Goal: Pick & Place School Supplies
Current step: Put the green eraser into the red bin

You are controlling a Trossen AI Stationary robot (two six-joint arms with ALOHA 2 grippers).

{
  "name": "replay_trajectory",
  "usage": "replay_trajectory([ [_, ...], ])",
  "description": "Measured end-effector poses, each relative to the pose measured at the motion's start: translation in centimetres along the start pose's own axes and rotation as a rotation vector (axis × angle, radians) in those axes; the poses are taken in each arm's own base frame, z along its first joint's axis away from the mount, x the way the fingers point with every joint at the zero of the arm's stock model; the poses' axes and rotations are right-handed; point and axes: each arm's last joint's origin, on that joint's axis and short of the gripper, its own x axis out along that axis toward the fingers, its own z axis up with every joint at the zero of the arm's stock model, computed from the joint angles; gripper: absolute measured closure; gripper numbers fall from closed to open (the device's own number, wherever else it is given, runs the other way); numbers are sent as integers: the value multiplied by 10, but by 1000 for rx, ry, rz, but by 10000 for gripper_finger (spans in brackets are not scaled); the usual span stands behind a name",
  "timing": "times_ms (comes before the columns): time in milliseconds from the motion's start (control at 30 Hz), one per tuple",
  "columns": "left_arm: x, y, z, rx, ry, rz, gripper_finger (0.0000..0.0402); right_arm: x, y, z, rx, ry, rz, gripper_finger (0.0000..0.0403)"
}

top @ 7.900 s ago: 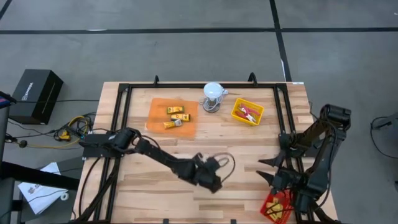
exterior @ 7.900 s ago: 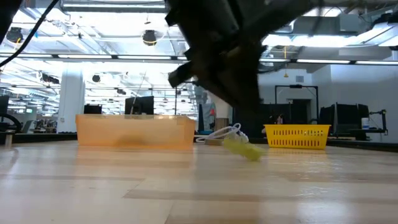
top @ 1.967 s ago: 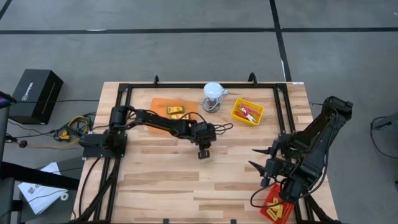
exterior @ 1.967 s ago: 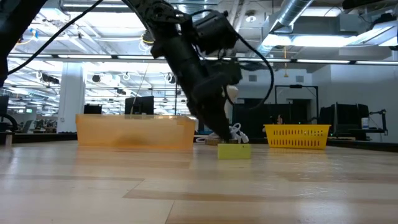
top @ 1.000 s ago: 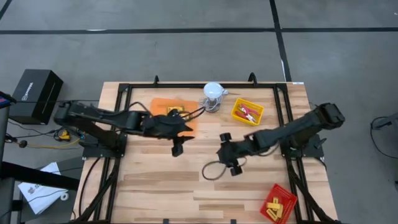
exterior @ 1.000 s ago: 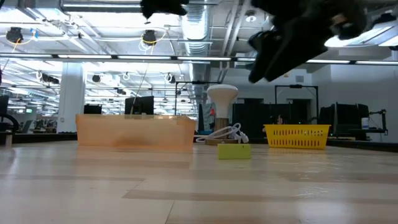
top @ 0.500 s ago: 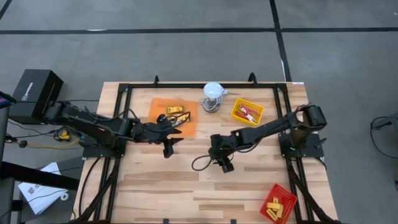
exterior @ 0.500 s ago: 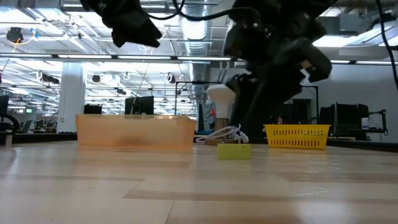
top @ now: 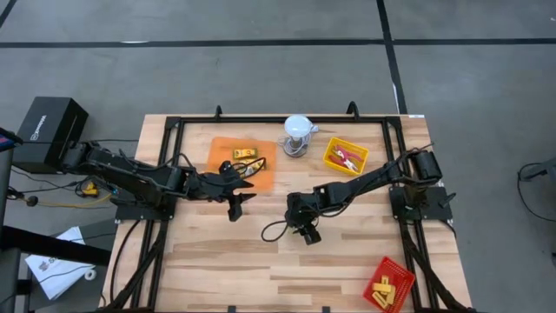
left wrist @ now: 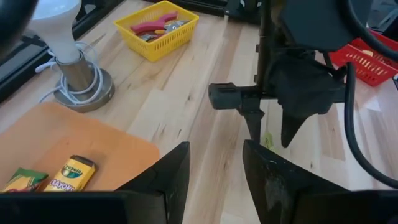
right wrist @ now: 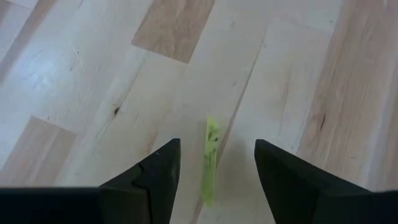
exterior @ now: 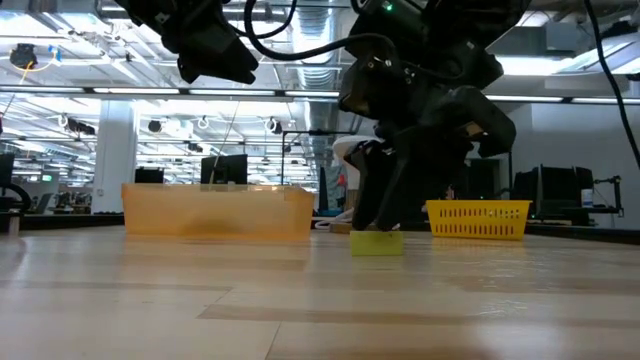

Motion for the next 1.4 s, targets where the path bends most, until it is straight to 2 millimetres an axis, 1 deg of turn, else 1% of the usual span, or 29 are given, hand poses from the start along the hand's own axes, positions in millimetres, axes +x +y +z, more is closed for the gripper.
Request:
replay_trajectory([
  [167,0,0,0,-1,-1,0,258,0,-3,-1,14,2,-4,213],
  [233,0,0,0,-2,-4,-1,258,5,-5,-2,23,5,-2,216],
  [300,0,0,1,-3,-6,-2,258,12,-5,-8,40,38,22,218],
  [467,0,0,1,-4,-9,-3,258,26,-6,-11,59,37,49,217],
  [567,0,0,1,-5,-10,-4,258,29,-7,-12,58,35,49,221],
  [633,0,0,1,-5,-11,-4,258,30,-7,-12,56,33,49,238],
  [667,0,0,1,-5,-10,-4,258,30,-8,-12,49,34,46,254],
  [733,0,0,1,-5,-11,-4,259,28,-11,-12,40,32,44,303],
  [800,0,0,1,-5,-12,-4,259,28,-11,-13,24,32,53,367],
  [833,0,0,1,-5,-12,-4,259,28,-12,-13,17,30,60,382],
  [1033,0,0,1,-4,-13,-4,259,28,-14,-13,29,7,130,394],
  [1233,0,-1,1,-4,-16,-5,259,24,-13,6,20,-7,211,396],
  [1300,0,-1,1,-4,-16,-5,259,15,-12,20,-12,-16,228,396],
  [1400,0,-1,1,-3,-16,-5,259,-5,-8,41,-64,-13,233,396],
])
